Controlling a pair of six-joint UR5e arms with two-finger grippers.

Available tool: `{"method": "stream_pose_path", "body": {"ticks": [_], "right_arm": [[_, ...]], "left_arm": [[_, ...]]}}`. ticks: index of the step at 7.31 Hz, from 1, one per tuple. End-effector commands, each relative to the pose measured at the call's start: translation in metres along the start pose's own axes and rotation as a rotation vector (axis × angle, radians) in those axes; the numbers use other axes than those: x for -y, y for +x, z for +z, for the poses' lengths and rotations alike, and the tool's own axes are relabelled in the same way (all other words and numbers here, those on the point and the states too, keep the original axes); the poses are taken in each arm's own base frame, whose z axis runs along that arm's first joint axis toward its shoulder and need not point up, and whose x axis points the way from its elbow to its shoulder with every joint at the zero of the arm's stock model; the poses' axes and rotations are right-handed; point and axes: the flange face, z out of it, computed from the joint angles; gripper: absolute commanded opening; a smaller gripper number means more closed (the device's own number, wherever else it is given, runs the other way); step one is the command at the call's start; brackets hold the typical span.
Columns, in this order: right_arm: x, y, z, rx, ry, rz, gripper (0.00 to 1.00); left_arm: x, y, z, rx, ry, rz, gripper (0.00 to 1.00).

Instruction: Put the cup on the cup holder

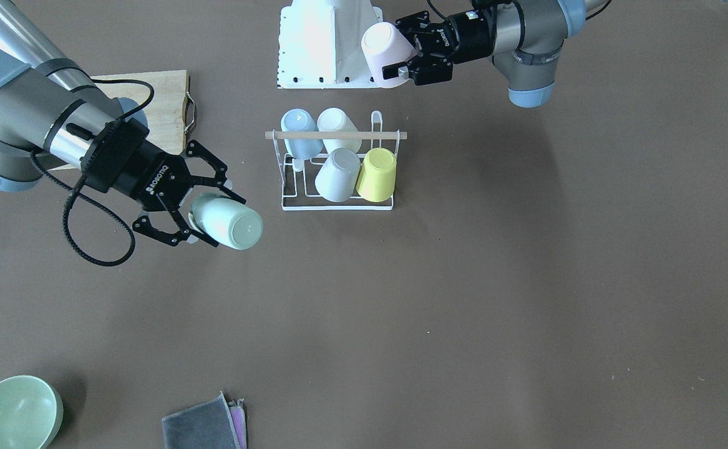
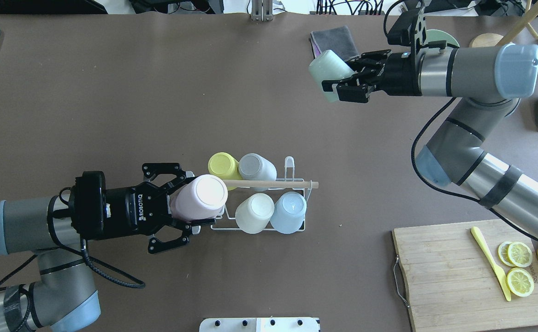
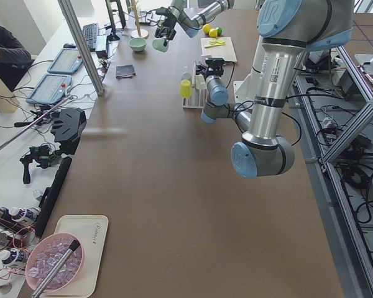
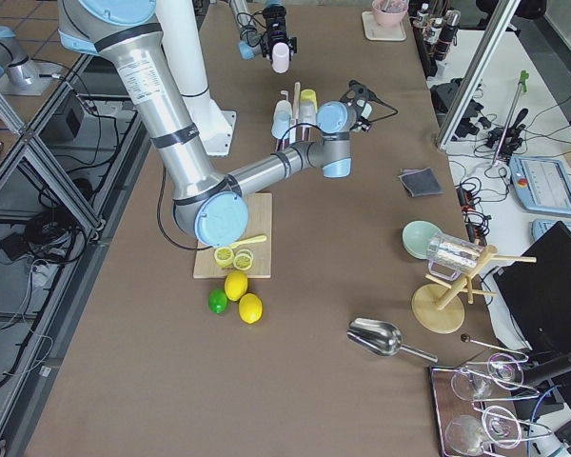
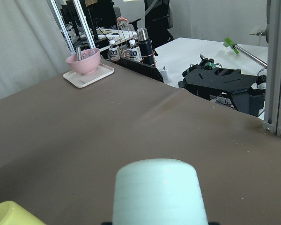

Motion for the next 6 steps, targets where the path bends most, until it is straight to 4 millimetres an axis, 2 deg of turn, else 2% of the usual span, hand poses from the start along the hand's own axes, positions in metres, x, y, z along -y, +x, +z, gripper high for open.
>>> {"method": "stream_pose_path", "body": {"ticks": [1, 3, 4, 6], "right_arm": [[-0.015, -0.03, 0.012, 0.02, 0.115, 0.016, 0.0], [-0.029, -0.057, 0.021, 0.035, 0.209, 0.006, 0.0], [-0.036, -0.064, 0.028, 0.004, 0.23, -0.04, 0.0], [-0.049, -0.078, 0.037, -0.009, 0.23, -0.136, 0.0]], "left_arm": [[-0.026, -0.001, 0.018, 0.021, -0.025, -0.01, 0.0], [-0.038, -0.005, 0.029, 0.035, -0.043, -0.013, 0.0], [-0.044, -0.006, 0.036, 0.036, -0.051, -0.014, 0.0], [-0.046, -0.006, 0.035, 0.036, -0.056, 0.004, 0.0]]}}
